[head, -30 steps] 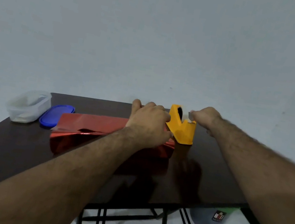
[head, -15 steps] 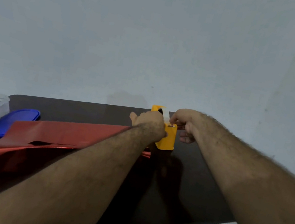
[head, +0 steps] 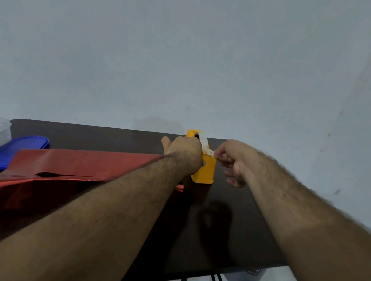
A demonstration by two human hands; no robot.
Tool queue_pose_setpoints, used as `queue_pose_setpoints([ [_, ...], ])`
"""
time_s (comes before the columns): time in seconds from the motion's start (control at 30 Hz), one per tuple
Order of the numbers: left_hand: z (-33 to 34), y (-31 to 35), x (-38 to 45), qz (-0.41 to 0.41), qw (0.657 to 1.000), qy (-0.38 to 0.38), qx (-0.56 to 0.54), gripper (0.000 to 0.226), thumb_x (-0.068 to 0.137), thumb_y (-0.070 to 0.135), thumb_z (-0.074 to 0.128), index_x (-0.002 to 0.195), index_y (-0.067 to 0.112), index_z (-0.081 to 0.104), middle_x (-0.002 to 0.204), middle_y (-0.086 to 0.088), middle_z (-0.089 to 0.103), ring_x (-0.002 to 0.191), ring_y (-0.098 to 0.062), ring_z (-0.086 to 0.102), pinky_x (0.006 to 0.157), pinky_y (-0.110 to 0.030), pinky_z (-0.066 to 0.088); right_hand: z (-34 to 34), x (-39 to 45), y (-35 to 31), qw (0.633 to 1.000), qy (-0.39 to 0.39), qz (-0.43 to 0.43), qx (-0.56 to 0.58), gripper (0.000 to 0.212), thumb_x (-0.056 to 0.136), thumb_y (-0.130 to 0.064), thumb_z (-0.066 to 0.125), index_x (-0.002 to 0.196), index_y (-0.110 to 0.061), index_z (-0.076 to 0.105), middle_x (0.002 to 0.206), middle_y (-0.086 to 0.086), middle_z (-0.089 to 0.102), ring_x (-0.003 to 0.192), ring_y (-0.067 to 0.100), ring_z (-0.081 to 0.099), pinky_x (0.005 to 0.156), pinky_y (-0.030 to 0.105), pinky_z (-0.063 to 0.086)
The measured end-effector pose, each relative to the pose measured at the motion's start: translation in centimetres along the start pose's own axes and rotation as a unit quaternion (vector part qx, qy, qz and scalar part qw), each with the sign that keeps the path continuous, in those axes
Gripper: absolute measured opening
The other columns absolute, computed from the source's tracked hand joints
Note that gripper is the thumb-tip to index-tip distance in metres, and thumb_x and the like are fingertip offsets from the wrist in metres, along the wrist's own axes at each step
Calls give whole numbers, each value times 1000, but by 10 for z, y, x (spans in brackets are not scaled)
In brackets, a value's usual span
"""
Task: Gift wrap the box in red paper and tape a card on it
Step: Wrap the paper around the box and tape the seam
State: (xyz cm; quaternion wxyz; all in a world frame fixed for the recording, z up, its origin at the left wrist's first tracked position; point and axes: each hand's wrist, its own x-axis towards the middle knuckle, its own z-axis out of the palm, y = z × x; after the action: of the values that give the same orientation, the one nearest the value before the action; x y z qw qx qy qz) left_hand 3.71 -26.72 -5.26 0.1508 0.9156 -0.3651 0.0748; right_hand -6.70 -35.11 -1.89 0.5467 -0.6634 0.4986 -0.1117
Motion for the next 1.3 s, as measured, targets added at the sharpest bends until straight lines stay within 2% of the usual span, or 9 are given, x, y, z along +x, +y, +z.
queue_pose_setpoints([
  [0.1,2,0,0,-11,1000,-2,-8,26,94,53,74,100,28,71,94,4,64,103,-22,58,112,-58,23,4,2,15,1000,11,-21,15,8,88,-18,64,83,-21,59,100,-2,54,85,18,44,67,32,35],
  [0.23,4,-1,1,-12,1000,4,-9,24,94,52,73,102,30,71,99,5,67,108,-23,60,108,-56,24,13,13,30,992,46,-92,72,21,92,-5,70,112,-7,68,112,5,62,80,16,52,57,28,32],
  [0.37,4,-1,0,-3,1000,5,-3,27,94,54,73,108,31,71,104,5,67,110,-22,59,111,-58,26,19,22,35,988,72,-116,71,43,93,-4,75,135,0,64,132,10,65,123,27,61,84,33,46],
  [0.53,-1,1,-3,-13,1000,5,-8,23,95,50,74,102,29,70,97,4,66,104,-23,57,111,-57,25,10,18,15,983,55,-147,-96,31,96,5,62,127,5,65,132,21,63,109,32,59,87,36,48],
  [0.63,-1,2,-6,-15,1000,-5,-11,24,95,50,75,101,28,69,92,4,64,102,-23,55,110,-58,24,9,21,25,972,-20,-155,-173,40,95,6,62,134,15,59,142,33,59,129,45,59,111,49,49],
  [0.77,-8,-4,-8,-24,999,-22,-17,8,95,26,71,103,26,71,97,2,66,108,-25,62,117,-62,22,4,12,22,953,103,-196,-205,29,88,-17,83,109,-5,68,106,10,63,99,25,62,78,35,55],
  [0.87,-25,-15,-14,-39,995,-5,-96,22,90,14,65,105,27,75,103,5,71,105,-21,64,114,-53,31,-6,8,16,930,66,-277,-233,20,83,-28,89,93,-13,79,100,2,75,101,21,69,89,42,61],
  [1.0,-52,-40,-22,-4,947,-12,-320,9,86,14,75,83,19,81,97,0,78,100,-20,71,95,-44,61,-12,-8,6,884,38,-365,-289,8,81,-26,89,76,-26,83,88,-9,79,98,13,72,89,38,63],
  [1.3,-97,-76,-71,44,924,-83,-369,23,79,27,88,90,7,84,84,2,80,93,-17,70,91,-36,57,-1,-59,-19,803,7,-442,-400,7,76,-45,84,74,-40,79,99,-11,75,105,12,63,92,49,58],
])
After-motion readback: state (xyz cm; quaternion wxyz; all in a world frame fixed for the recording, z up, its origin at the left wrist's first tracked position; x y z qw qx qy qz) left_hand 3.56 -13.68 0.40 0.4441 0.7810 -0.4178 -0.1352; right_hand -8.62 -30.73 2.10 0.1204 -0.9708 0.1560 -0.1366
